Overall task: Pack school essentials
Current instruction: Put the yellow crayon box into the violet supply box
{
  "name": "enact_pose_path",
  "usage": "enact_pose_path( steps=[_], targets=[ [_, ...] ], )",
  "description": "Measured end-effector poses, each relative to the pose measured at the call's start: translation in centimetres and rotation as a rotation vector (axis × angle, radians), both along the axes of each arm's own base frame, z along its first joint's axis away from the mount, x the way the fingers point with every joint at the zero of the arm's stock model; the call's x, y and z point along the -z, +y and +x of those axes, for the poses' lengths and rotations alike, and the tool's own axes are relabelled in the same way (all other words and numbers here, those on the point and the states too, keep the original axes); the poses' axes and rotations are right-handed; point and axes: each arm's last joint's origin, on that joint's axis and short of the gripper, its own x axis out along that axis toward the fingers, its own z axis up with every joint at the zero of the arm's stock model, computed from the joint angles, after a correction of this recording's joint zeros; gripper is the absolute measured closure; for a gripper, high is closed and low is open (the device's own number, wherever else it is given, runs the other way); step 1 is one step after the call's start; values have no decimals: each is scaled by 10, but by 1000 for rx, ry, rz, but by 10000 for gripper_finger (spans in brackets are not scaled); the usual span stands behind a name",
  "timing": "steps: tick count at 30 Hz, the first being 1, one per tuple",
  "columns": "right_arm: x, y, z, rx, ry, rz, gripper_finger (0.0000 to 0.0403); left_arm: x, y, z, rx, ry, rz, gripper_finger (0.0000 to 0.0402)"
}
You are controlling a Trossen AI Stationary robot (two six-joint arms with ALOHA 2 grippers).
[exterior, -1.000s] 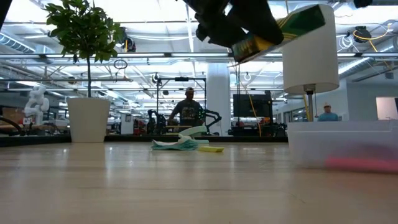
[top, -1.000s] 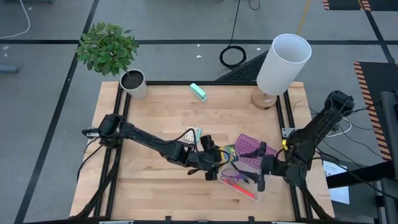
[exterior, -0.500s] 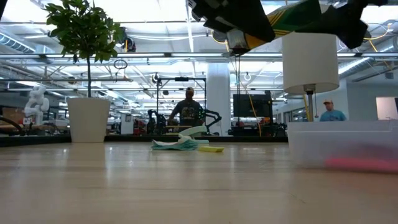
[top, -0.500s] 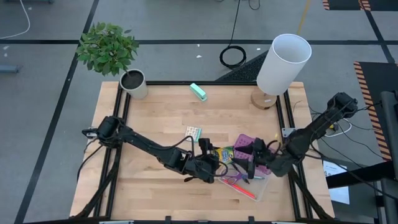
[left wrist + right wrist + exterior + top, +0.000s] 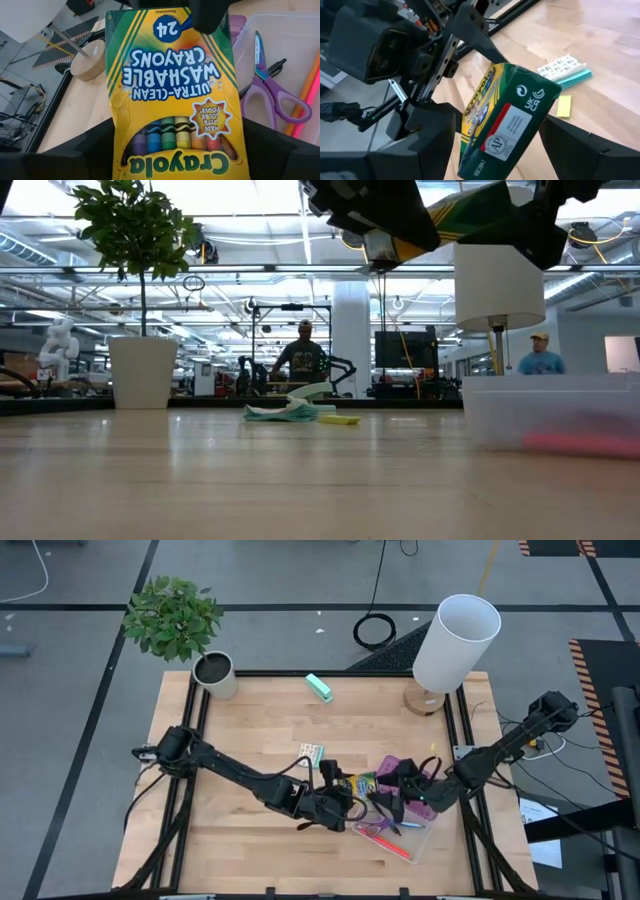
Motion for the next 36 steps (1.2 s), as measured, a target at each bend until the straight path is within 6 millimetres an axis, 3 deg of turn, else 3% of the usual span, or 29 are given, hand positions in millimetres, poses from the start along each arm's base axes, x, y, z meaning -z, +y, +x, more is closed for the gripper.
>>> enact_pose_path(
  steps=[16,29,36],
  targets=[
    [0,-3,3,-20,11,0,254,0,0,-1,7,17,63,76],
    [0,-3,2,-24,12,-5,261,-1,-3,-2,4,12,78,72],
    [0,-3,2,-30,14,-11,264,-1,-6,-3,3,0,59,11]
  ],
)
